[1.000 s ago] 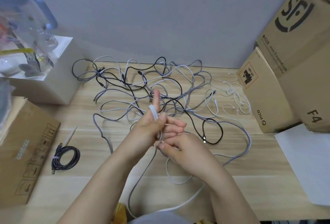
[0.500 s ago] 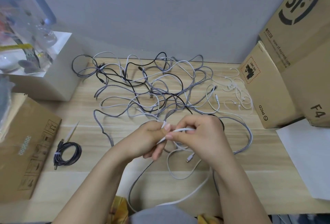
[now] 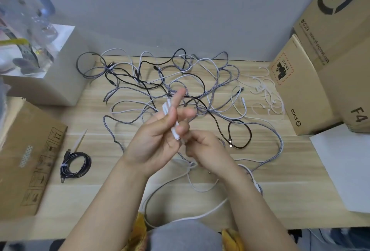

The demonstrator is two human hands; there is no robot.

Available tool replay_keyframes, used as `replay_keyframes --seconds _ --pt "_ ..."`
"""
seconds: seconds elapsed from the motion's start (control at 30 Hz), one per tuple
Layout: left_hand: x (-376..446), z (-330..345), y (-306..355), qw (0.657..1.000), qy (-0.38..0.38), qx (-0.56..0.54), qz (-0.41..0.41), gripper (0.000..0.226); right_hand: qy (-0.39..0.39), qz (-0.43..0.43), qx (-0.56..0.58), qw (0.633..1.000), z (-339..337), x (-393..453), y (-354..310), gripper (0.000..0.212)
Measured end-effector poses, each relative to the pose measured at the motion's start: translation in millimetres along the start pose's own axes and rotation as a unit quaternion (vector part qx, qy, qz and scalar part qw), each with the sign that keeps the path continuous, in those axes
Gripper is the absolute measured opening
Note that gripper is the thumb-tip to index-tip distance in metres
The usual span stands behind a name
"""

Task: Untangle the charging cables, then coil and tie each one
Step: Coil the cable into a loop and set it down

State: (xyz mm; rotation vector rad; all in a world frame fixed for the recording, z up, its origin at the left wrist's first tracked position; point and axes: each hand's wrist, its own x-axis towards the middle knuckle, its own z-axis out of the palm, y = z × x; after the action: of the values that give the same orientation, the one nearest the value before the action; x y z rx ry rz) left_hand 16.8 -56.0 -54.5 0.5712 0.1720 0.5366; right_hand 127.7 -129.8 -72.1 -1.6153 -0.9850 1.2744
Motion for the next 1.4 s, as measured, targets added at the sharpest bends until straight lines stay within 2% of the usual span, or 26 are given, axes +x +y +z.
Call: replay_keyframes --seconds 0.1,0.23,0.33,0.4,0.5,0.57,0.6,0.67,0.7,0.77,0.87,0.93,1.0,1.07,1.2,1.3,1.4 --pt "1.6 -5.3 1.9 0.997 0.075 0.016 0.008 0.065 -0.025 -0.006 -0.094 0.995 2.0 -2.4 2.4 0.040" --pt "0.1 -10.2 -0.9 0.990 0.111 0.080 -0.012 0.072 -0.051 -0.025 -0.154 0.986 -5.2 -6.4 -1.3 0.040" --pt "1.9 -11.7 -6.4 0.981 0.132 0.144 -0.017 0.069 -0.048 -0.031 -0.243 0.968 -7.8 -6.7 -0.8 0.040" --pt "3.7 -14.1 -8.4 0.956 0.159 0.248 -0.004 0.066 -0.045 -0.036 -0.270 0.961 -6.7 -8.3 -0.2 0.042" --pt "3.0 -24.5 -9.0 0.875 0.157 0.458 -0.002 0.058 -0.043 -0.044 -0.235 0.970 -6.8 -13.3 -3.5 0.026" --pt "-0.9 -27.7 -6.9 0.848 0.137 0.511 -0.045 0.059 -0.008 -0.065 -0.218 0.974 -10.0 -15.0 -5.7 0.023" --pt "-2.9 -28.4 -6.2 0.845 0.129 0.513 -0.073 0.051 0.021 -0.075 -0.207 0.975 -13.0 -14.7 -6.9 0.020" --pt "-7.9 -22.1 -4.9 0.853 0.108 0.497 -0.119 0.028 0.077 -0.080 -0.157 0.981 -17.9 -14.8 -9.6 0.012" --pt "-9.5 -18.4 -5.2 0.860 0.093 0.482 -0.136 0.029 0.098 -0.081 -0.122 0.984 -19.5 -14.9 -12.0 0.013" --pt "-11.3 -14.9 -6.1 0.878 0.050 0.446 -0.168 0.045 0.129 -0.094 -0.074 0.984 -20.7 -15.3 -15.9 0.023" --pt "-13.0 -16.2 -1.7 0.913 -0.021 0.351 -0.209 0.049 0.171 -0.108 -0.013 0.979 -22.0 -13.2 -17.0 0.030" --pt "-14.3 -15.3 3.2 0.946 -0.069 0.245 -0.201 0.046 0.192 -0.122 0.063 0.972 -28.9 -10.8 -14.2 0.025" --pt "-13.6 -13.9 4.2 0.968 -0.094 0.172 -0.155 0.038 0.185 -0.126 0.055 0.973 -33.5 -8.1 -9.5 0.015" --pt "-10.3 -9.7 2.2 0.981 -0.084 0.139 -0.105 0.047 0.142 -0.103 0.005 0.984 -31.5 -4.3 -2.5 0.013" --pt "-2.2 -2.9 0.4 0.998 -0.026 0.058 -0.026 0.061 0.037 -0.049 -0.069 0.996 -15.8 -1.7 4.4 0.024" --pt "1.5 -2.4 1.2 0.995 0.050 0.085 -0.009 0.060 -0.019 -0.032 -0.130 0.991 -10.1 -4.9 3.8 0.034" --pt "1.8 -4.2 -2.7 0.985 0.110 0.129 -0.021 0.056 -0.025 -0.037 -0.228 0.973 -10.1 -7.0 1.3 0.040"
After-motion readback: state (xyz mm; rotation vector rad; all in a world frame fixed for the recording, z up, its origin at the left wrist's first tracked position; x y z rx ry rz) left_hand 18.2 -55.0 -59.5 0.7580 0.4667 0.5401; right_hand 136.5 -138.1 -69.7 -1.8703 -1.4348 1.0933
